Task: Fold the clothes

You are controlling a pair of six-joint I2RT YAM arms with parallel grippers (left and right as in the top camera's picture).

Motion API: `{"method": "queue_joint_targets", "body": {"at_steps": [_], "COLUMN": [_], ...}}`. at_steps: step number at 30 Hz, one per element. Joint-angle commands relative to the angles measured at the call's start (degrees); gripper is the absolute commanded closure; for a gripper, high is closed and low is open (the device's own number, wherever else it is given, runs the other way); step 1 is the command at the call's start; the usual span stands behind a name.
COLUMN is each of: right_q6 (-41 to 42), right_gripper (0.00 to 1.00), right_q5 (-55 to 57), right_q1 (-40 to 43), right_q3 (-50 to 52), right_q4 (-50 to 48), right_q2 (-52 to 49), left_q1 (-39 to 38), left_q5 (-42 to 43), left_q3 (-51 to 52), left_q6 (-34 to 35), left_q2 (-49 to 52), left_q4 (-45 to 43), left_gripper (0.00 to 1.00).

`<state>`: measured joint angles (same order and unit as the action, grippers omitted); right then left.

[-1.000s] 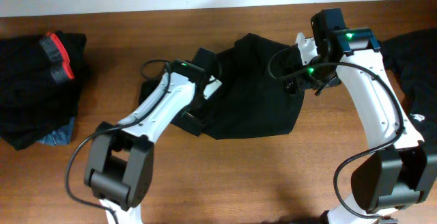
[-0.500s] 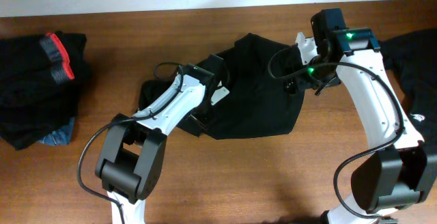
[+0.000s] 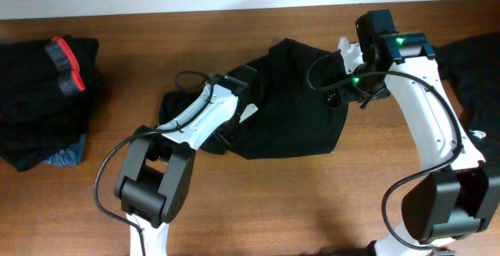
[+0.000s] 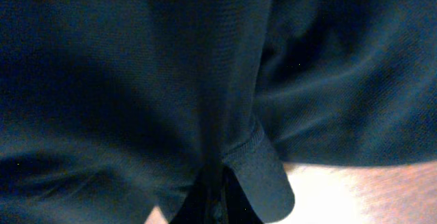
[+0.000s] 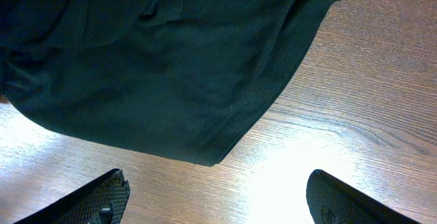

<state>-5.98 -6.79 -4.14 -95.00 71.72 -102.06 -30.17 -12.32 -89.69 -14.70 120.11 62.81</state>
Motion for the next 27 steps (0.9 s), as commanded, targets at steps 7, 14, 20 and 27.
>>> {"method": "queue_joint_targets", "body": {"at_steps": [7, 14, 20, 27], "right_q6": [0.3, 0.2, 0.2, 0.3], "right_gripper": [0.12, 0.12, 0.12, 0.12], "right_q5": [-0.3, -0.3, -0.3, -0.3], "right_q1": [0.4, 0.4, 0.4, 0.4], "right_q3": [0.3, 0.3, 0.3, 0.3], "right_q4": [-0.1, 0.6, 1.1, 2.1], "right_q2": [0.5, 0.5, 0.5, 0.5], "left_q1": [4.2, 20.1, 30.5, 29.3], "left_q5": [-11.4, -18.2, -7.6, -2.9], "left_q3": [-23.1, -23.8, -23.8, -23.8], "left_q6": [2.2, 7.0, 15.6, 15.6], "left_q2": [-4.7, -1.7, 0.5, 0.5], "left_q4": [-0.8, -19.7, -13.3, 0.9], "left_gripper": [1.0, 0.94, 0.01, 0.01]}}
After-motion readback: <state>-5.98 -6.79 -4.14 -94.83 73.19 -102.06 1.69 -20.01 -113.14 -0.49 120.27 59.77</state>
